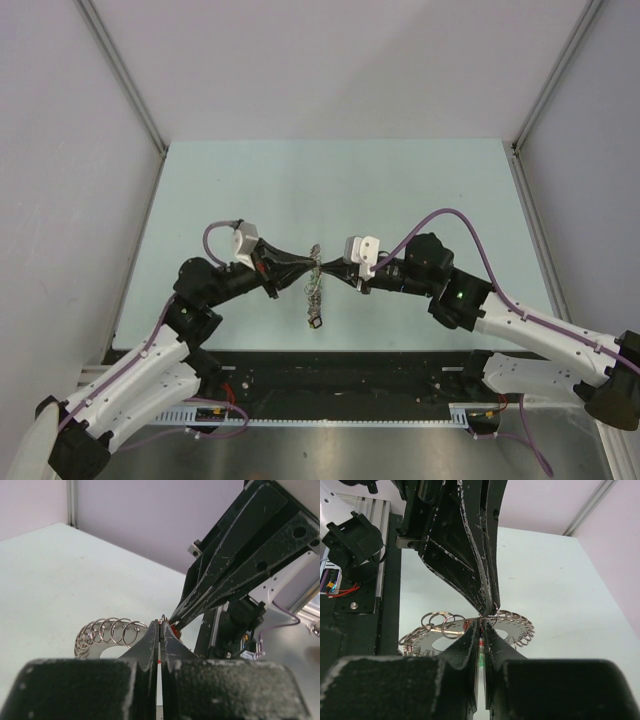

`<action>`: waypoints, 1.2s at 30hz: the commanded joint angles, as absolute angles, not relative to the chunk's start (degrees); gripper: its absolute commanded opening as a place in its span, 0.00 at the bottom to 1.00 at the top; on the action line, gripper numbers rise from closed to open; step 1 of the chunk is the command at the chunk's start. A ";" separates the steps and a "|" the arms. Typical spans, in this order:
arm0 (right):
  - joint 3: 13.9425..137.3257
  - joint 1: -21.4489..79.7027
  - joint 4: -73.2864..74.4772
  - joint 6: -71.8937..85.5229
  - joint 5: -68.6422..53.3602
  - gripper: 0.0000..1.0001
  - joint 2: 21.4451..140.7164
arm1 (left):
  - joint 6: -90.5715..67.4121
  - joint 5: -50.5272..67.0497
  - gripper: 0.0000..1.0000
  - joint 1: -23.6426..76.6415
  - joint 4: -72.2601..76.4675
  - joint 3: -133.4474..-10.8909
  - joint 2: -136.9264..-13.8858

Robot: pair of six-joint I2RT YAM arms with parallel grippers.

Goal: Put the keys on the keyring

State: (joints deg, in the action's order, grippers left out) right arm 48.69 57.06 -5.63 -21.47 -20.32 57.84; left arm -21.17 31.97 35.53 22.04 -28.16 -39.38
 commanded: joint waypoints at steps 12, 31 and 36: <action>50.63 58.01 -3.78 -18.46 -19.78 0.28 56.78 | -27.95 22.94 0.00 36.21 44.99 -23.73 -36.83; 50.71 57.92 -7.82 1.65 -7.13 0.41 53.44 | -27.33 24.43 0.00 36.21 49.13 -22.24 -38.67; 50.71 57.13 -7.91 23.09 0.00 0.51 53.26 | -26.54 25.05 0.00 36.21 51.24 -21.45 -38.76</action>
